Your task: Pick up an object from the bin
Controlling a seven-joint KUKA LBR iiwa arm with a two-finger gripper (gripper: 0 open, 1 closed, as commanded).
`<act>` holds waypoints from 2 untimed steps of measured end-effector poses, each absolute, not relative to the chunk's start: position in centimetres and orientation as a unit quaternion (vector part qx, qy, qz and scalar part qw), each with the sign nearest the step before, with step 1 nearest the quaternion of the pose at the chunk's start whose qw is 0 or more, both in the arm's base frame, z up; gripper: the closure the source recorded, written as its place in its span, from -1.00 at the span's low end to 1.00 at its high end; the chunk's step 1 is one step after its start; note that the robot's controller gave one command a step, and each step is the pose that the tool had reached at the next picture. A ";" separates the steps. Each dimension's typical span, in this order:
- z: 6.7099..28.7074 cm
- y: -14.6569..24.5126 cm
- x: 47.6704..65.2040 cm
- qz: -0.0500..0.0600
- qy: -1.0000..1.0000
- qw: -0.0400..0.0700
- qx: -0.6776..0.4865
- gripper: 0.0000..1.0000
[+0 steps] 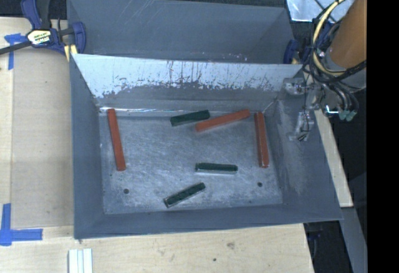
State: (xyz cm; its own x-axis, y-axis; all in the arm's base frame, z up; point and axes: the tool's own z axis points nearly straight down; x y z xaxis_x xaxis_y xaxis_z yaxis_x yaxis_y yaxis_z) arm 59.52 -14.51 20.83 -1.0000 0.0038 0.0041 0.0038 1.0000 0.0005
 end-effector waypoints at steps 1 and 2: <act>7.0 -14.6 62.1 -0.003 -0.961 0.000 0.277 -1.00; 10.2 -12.9 61.6 0.001 -0.923 -0.003 0.385 -1.00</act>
Offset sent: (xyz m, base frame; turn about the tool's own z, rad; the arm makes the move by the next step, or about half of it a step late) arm 0.0252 -0.0041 -0.1383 -0.5677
